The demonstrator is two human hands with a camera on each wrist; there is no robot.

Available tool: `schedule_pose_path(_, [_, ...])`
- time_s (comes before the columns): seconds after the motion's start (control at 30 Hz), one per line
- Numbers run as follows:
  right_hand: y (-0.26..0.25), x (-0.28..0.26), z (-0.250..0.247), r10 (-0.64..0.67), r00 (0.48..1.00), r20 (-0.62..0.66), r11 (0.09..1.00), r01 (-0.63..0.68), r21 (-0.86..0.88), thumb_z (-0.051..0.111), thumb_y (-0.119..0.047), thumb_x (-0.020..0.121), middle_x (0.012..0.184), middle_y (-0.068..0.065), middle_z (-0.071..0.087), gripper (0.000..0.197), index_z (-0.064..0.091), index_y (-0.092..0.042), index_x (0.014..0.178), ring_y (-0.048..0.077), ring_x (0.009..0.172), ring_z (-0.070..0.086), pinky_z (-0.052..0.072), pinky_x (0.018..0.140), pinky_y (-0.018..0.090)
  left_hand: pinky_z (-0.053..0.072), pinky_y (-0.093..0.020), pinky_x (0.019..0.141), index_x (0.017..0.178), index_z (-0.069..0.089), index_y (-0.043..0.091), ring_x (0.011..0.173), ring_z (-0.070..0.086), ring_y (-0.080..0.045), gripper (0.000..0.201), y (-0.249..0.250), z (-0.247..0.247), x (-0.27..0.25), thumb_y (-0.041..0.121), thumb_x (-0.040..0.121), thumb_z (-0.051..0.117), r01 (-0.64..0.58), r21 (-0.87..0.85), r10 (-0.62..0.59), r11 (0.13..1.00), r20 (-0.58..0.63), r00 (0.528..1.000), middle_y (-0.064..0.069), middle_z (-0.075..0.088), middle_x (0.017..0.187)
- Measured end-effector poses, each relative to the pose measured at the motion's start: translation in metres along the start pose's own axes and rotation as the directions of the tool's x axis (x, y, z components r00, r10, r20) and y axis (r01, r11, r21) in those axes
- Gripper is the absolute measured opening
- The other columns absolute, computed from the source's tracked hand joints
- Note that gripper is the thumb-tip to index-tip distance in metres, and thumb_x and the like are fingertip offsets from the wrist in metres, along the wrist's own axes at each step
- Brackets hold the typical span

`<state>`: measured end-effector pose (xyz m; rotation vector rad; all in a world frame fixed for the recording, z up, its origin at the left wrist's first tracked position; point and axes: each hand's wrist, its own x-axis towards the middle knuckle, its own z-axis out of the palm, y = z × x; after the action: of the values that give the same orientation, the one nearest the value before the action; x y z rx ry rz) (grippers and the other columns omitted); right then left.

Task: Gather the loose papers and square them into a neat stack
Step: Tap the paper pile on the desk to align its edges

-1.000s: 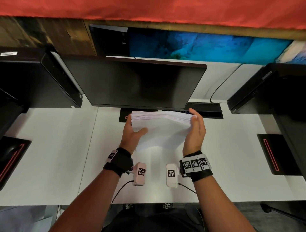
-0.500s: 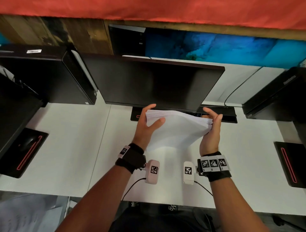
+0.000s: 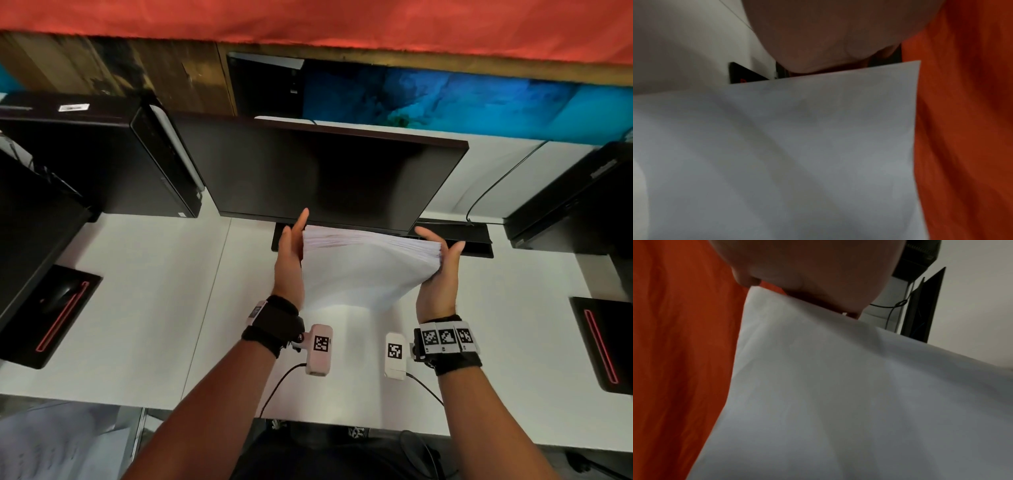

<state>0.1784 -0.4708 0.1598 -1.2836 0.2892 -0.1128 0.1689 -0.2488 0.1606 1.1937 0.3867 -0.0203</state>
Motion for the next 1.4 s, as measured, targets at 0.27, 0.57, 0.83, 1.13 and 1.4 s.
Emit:
schedule_pose_path(0.27, [0.002, 0.002, 0.005, 0.043, 0.999, -0.008, 0.998, -0.043, 0.034, 0.008, -0.054, 0.108, 0.101, -0.001, 0.071, 0.077, 0.06, -0.002, 0.132, 0.005, 0.092, 0.07, 0.052, 0.078, 0.015, 0.041, -0.046, 0.118, 0.122, 0.072, 0.029, 0.125, 0.065, -0.021, 0.042, -0.007, 0.006, 0.004, 0.047, 0.107, 0.037, 0.132, -0.036, -0.133, 0.991, -0.032, 0.991, 0.001, 0.075, 0.125])
schedule_pose_path(0.57, [0.003, 0.003, 0.002, 0.036, 0.999, -0.029, 0.998, -0.034, 0.053, -0.001, -0.058, 0.104, 0.108, -0.005, 0.075, 0.087, 0.058, -0.004, 0.138, 0.003, 0.101, 0.071, 0.053, 0.083, 0.016, 0.038, -0.049, 0.119, 0.139, 0.053, 0.039, 0.137, 0.051, -0.026, 0.052, -0.009, 0.0, 0.004, 0.046, 0.088, 0.042, -0.189, 0.167, 0.182, 0.968, 0.055, 0.982, -0.005, 0.056, 0.144])
schedule_pose_path(0.83, [0.021, -0.013, -0.01, 0.008, 1.0, 0.028, 1.0, -0.008, 0.014, 0.03, -0.087, 0.085, 0.161, -0.002, 0.04, 0.1, 0.027, -0.02, 0.16, 0.008, 0.148, 0.036, 0.028, 0.118, 0.026, 0.055, -0.023, 0.096, 0.14, 0.05, 0.027, 0.115, 0.068, -0.006, 0.076, -0.041, -0.012, 0.01, 0.008, 0.076, 0.086, -0.089, 0.281, 0.067, 0.955, 0.088, 0.994, 0.007, 0.069, 0.128])
schedule_pose_path(1.13, [0.039, -0.02, -0.025, 0.05, 0.992, 0.114, 0.967, -0.019, -0.254, 0.077, -0.017, 0.083, 0.137, 0.001, 0.064, 0.07, 0.046, -0.017, 0.146, 0.02, 0.127, 0.061, 0.051, 0.107, 0.042, 0.058, -0.02, 0.083, 0.133, 0.06, 0.012, 0.099, 0.073, -0.01, 0.056, -0.052, -0.015, 0.018, -0.007, 0.082, 0.075, -0.014, 0.264, 0.006, 0.964, 0.034, 0.999, 0.001, 0.075, 0.113])
schedule_pose_path(1.4, [0.056, 0.004, -0.028, 0.114, 0.99, 0.084, 0.954, -0.085, -0.287, 0.079, -0.016, 0.084, 0.135, 0.006, 0.067, 0.068, 0.051, -0.015, 0.146, 0.026, 0.127, 0.062, 0.046, 0.111, 0.05, 0.058, -0.035, 0.089, 0.125, 0.065, 0.012, 0.108, 0.071, -0.029, 0.052, -0.062, -0.021, 0.025, -0.008, 0.078, 0.07, 0.058, 0.249, -0.066, 0.967, 0.022, 0.998, -0.005, 0.075, 0.11])
